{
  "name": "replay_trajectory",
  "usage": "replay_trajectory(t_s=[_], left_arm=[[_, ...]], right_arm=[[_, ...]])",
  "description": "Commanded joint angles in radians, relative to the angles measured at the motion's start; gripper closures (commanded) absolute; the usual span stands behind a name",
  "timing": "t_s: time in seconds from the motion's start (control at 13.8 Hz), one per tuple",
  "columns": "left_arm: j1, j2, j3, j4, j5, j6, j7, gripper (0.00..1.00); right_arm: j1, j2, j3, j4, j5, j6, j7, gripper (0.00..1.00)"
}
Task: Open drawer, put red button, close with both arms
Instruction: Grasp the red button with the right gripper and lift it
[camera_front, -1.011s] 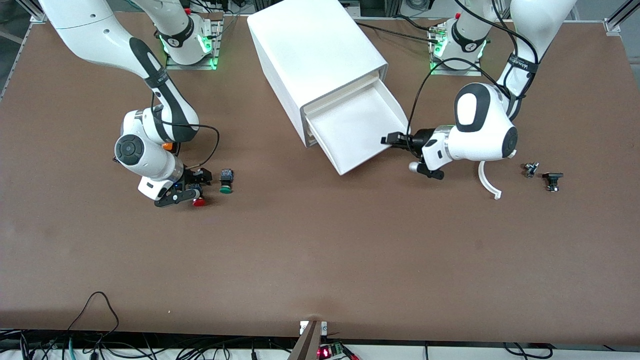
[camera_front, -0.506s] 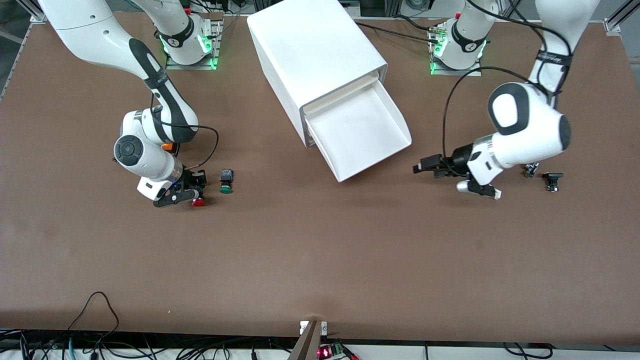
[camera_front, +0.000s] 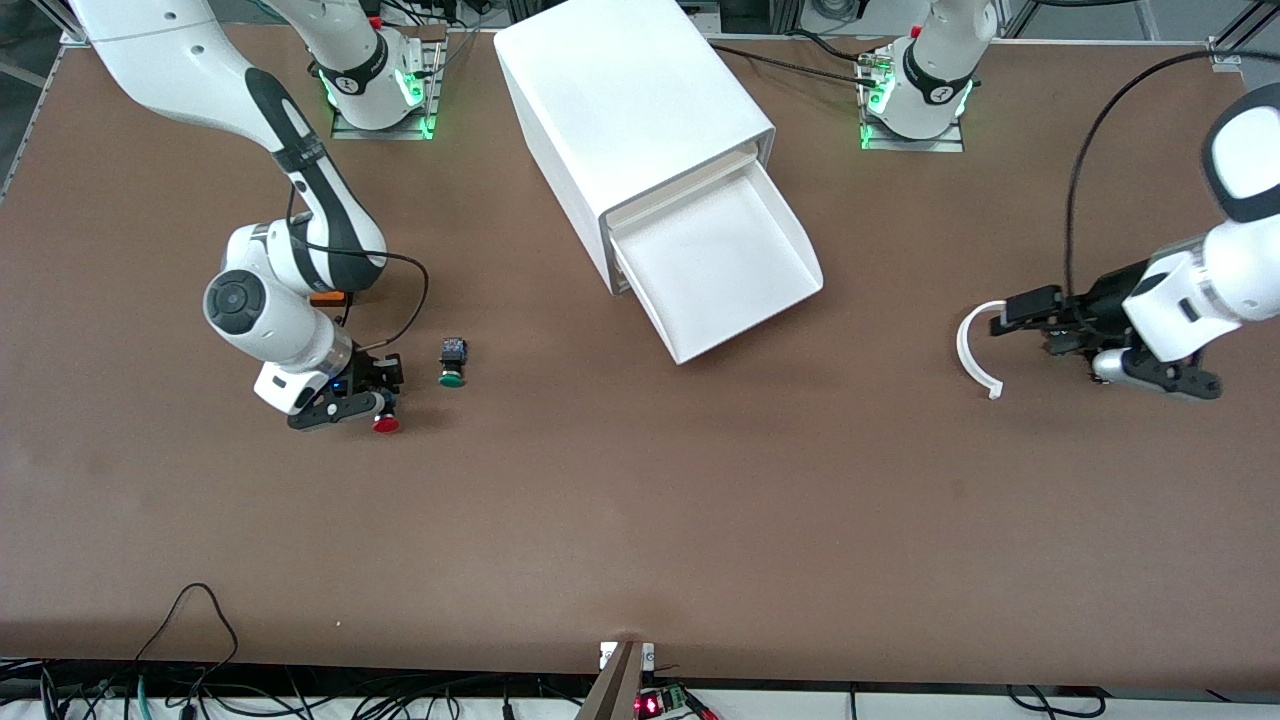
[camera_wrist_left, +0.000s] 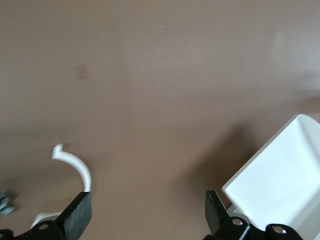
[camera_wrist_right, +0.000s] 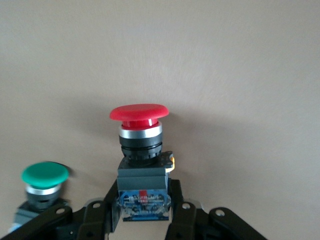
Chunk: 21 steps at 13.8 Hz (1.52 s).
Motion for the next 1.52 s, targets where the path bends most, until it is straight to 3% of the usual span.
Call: replay_trajectory(t_s=[0.0, 0.14, 0.36, 0.65, 0.79, 1.01, 1.3, 1.44], left_arm=[[-0.012, -0.076, -0.017, 0.041, 0.156, -0.093, -0.068, 0.00], [-0.012, -0.107, -0.021, 0.039, 0.208, -0.121, -0.076, 0.00], [-0.021, -0.112, -0.037, 0.036, 0.259, -0.123, -0.136, 0.00], [-0.021, -0.110, -0.044, 0.036, 0.261, -0.123, -0.150, 0.00], [-0.021, -0.110, -0.044, 0.036, 0.261, -0.123, -0.150, 0.00], [-0.021, -0.110, -0.046, 0.036, 0.261, -0.126, -0.150, 0.00], [-0.021, -0.112, -0.046, 0.038, 0.259, -0.126, -0.151, 0.00], [-0.021, -0.112, -0.046, 0.038, 0.259, -0.134, -0.151, 0.00]], right_arm=[[0.001, -0.024, 0.005, 0.170, 0.003, -0.208, -0.008, 0.72], [0.003, -0.025, 0.039, 0.278, 0.006, -0.304, -0.018, 0.72], [0.004, -0.027, 0.160, 0.430, 0.006, -0.401, -0.026, 0.72], [0.019, -0.022, 0.316, 0.504, 0.010, -0.402, -0.076, 0.72], [0.082, -0.006, 0.370, 0.552, 0.007, -0.399, -0.142, 0.72], [0.211, 0.037, 0.370, 0.620, -0.037, -0.393, -0.291, 0.72], [0.302, 0.070, 0.372, 0.633, -0.045, -0.395, -0.438, 0.70], [0.349, 0.093, 0.372, 0.633, -0.132, -0.404, -0.457, 0.70]])
